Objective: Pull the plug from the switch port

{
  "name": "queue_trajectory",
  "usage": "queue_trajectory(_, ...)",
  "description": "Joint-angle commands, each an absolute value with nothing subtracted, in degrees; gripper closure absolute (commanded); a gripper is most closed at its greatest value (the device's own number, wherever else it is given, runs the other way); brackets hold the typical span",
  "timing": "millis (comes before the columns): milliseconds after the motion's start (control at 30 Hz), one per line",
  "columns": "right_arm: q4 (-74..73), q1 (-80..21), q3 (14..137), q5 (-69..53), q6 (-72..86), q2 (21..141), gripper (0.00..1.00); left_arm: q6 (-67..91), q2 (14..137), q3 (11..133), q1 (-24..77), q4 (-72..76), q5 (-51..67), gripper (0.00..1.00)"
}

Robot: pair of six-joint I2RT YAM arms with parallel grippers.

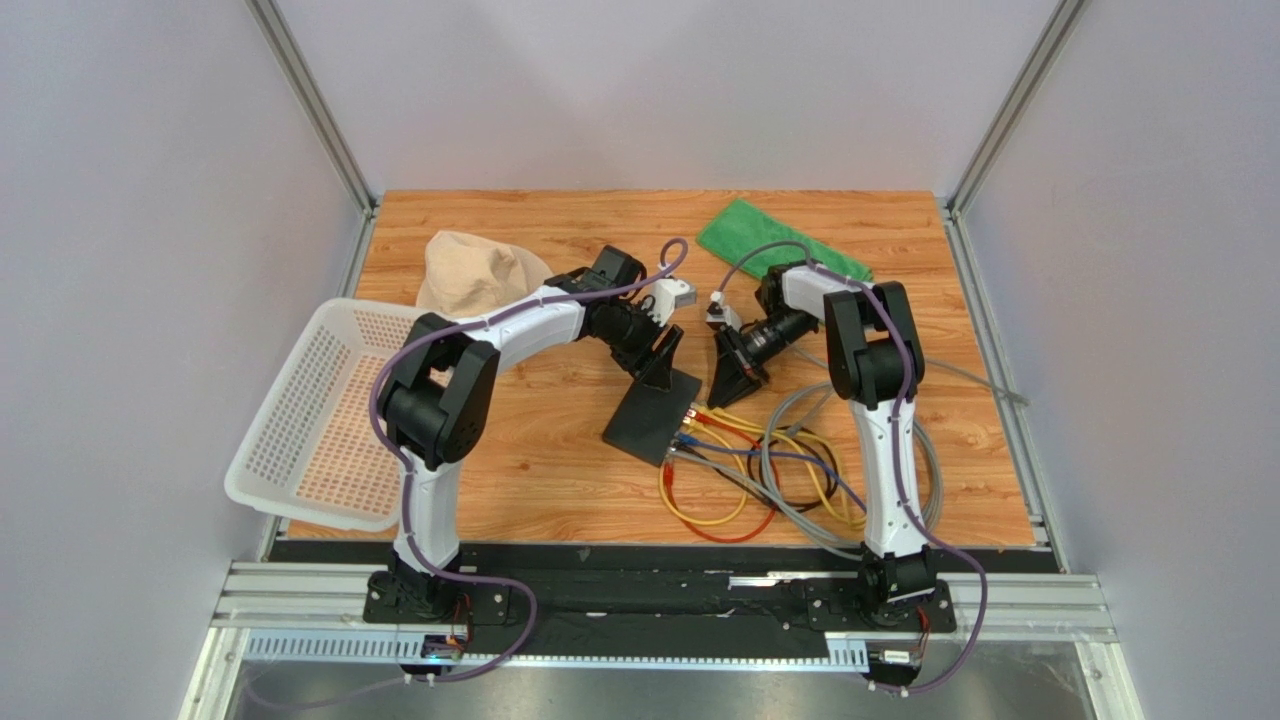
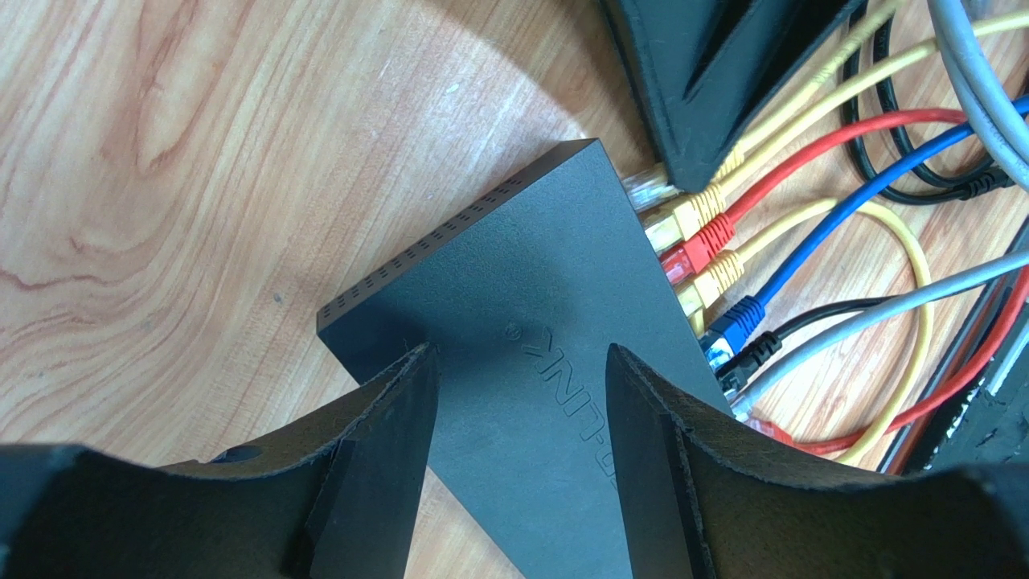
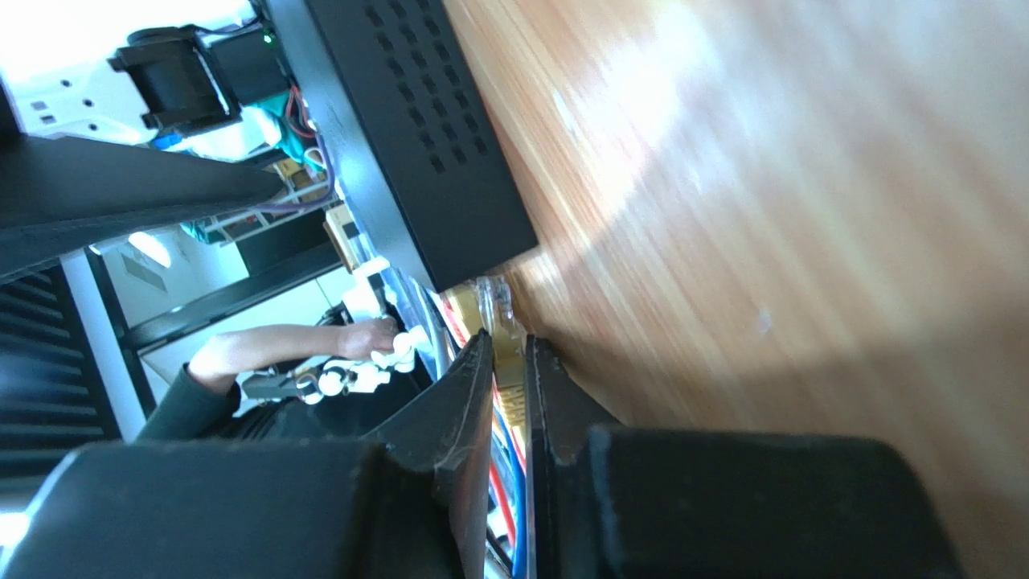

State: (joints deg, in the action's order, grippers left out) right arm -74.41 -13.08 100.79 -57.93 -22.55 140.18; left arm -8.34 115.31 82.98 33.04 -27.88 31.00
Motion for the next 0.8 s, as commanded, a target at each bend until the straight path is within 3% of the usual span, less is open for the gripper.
queue_trajectory(0,-71.36,-13.36,98.17,-49.31,-23.90,139.30,1.00,-10.72,119.62,81.65,33.40,-32.69,26.54,0.36)
queue_trajectory(333,-79.01,-12.66,100.90,-50.18,-31.20,142.21,1.00,-10.81,119.79,81.83,33.40,-32.52,27.33,0.36)
queue_trajectory(633,-79.02,-10.20,108.79,-47.46,-30.68,133.51,1.00,-10.99,119.79,81.83,33.40,-32.61,27.42,0.37)
queue_trajectory(767,-71.03,-7.39,113.02,-43.08,-25.50,128.60,1.00,-11.16,119.79,81.83,33.40,-32.52,27.51,0.37)
